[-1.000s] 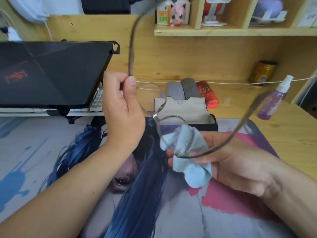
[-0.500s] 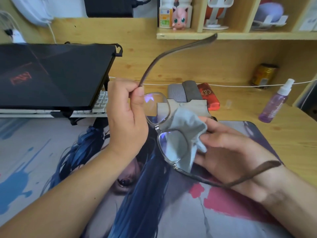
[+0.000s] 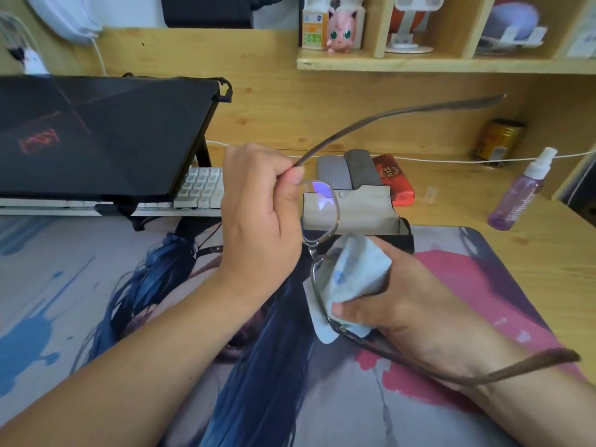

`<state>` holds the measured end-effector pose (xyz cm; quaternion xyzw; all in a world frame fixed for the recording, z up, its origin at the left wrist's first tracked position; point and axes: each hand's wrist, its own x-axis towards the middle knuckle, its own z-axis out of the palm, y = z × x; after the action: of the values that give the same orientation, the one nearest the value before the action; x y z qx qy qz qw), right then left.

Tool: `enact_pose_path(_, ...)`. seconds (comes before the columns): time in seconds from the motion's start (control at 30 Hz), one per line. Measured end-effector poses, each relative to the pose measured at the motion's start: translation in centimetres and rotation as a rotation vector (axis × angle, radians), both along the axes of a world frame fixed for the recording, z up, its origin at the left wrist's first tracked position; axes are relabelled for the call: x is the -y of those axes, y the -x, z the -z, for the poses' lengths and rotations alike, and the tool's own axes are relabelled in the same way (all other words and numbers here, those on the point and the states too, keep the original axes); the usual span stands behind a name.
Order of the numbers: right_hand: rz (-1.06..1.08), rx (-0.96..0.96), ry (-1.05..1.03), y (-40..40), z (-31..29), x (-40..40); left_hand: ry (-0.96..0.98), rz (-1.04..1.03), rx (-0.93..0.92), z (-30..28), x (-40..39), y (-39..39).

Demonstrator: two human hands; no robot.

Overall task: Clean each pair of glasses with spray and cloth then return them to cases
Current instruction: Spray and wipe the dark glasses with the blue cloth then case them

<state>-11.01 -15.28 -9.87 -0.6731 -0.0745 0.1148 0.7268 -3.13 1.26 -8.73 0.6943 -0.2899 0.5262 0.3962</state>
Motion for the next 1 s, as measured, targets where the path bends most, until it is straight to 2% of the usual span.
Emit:
enact_pose_path(0.13, 0.000, -0.005, 0.161, 0.2, -0.4, -0.1, -0.035, -0.031, -0.019, 0.1, 0.4, 0.1)
enact_pose_path(0.27, -0.044, -0.068, 0.104, -0.1, -0.5, 0.4, -0.021, -0.045, -0.060, 0.3, 0.7, 0.0)
enact_pose_path(0.37, -0.173, -0.149, -0.005, -0.1, -1.1, 0.9, 0.095, -0.015, -0.184, 0.4, 0.5, -0.3)
enact_pose_path(0.5, -0.237, -0.094, -0.012, 0.0, -1.6, 0.5, 0.148, 0.012, -0.237, 0.3, 0.4, -0.2)
enact_pose_path(0.67, -0.183, -0.089, 0.011, 0.4, -0.7, 0.2, 0.057, 0.061, -0.265, 0.8, 1.6, 0.2)
enact_pose_path(0.9, -0.120, -0.033, -0.010, 0.2, -0.7, -0.3, 0.044, 0.100, -0.304, 1.4, 2.1, 0.3)
enact_pose_path(1.0, -0.102, -0.021, -0.120, 0.0, -0.5, -0.4, 0.048, 0.118, -0.307, 1.4, 2.3, 0.4)
